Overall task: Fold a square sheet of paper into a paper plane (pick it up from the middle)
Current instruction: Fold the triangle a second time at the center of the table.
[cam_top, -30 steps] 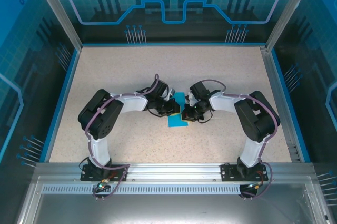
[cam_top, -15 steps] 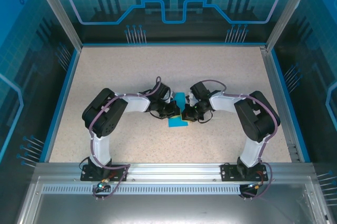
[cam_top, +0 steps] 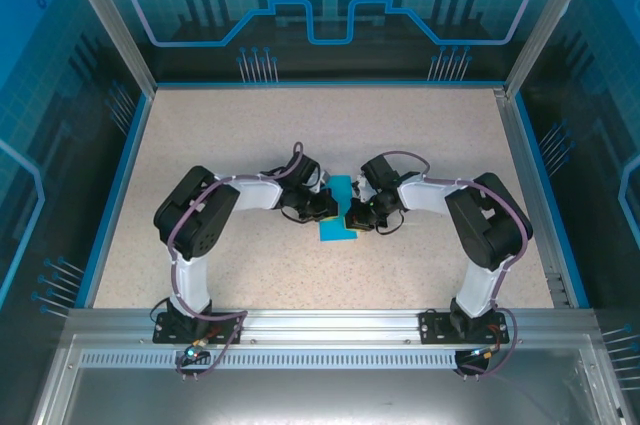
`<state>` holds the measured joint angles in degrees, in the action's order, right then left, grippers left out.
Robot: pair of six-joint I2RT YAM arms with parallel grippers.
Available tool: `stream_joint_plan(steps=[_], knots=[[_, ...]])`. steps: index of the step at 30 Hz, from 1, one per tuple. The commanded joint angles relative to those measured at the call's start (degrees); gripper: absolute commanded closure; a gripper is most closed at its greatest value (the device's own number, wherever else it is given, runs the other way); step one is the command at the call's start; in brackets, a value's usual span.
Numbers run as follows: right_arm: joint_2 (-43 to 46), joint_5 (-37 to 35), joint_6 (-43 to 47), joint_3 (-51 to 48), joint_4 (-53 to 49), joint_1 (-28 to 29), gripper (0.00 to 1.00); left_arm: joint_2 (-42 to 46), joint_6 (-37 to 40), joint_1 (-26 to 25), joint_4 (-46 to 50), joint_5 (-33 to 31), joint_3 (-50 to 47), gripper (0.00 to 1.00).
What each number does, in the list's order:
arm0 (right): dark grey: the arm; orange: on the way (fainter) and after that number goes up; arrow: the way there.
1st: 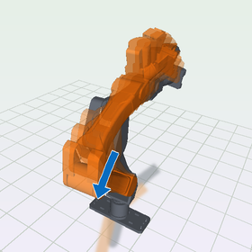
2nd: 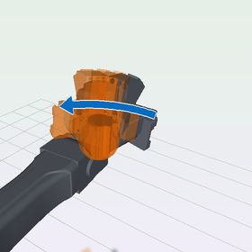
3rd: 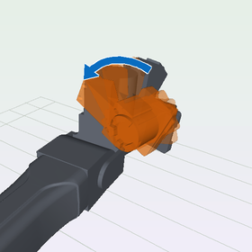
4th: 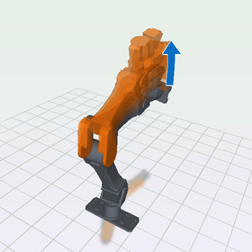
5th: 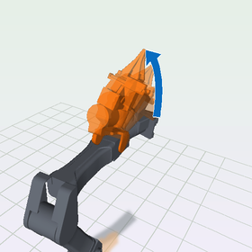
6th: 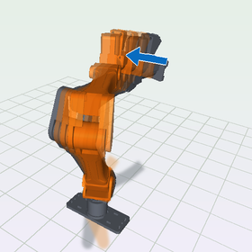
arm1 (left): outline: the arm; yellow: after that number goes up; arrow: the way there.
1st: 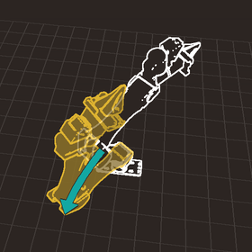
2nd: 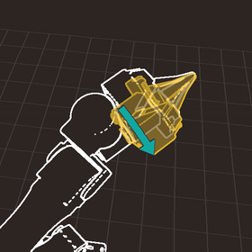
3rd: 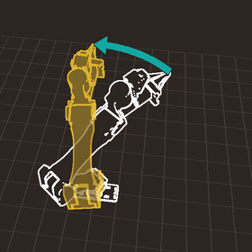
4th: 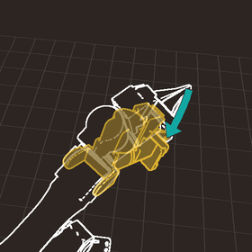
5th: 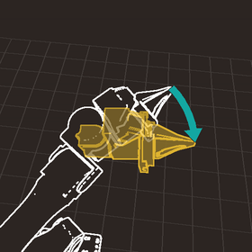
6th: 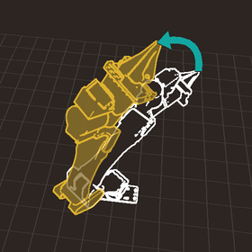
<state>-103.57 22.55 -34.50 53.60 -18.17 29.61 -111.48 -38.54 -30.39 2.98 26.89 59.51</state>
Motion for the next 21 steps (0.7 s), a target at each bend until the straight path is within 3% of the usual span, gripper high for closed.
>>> stream_joint_plan(steps=[1, 13, 18, 21], knots=[[-4.6, -13.5, 1.3, -4.6, -9.2, -0.6, 0.95, -0.2, 3.2, 4.4, 7.5, -9.9, -0.2, 0.92], [-4.3, -12.7, 1.1, -4.5, -8.6, -0.5, 0.95, 2.9, 7.2, 7.8, 10.0, -15.6, -0.2, 0.93], [-4.2, -12.1, 1.1, -4.5, -8.1, -0.6, 0.95, 7.1, 7.9, 7.8, 9.8, -12.4, 2.0, 0.92], [-4.1, -11.8, 0.9, -4.7, -7.9, -0.3, 0.95, 9.9, 5.9, 5.1, 7.3, -9.9, 0.7, 0.92]])
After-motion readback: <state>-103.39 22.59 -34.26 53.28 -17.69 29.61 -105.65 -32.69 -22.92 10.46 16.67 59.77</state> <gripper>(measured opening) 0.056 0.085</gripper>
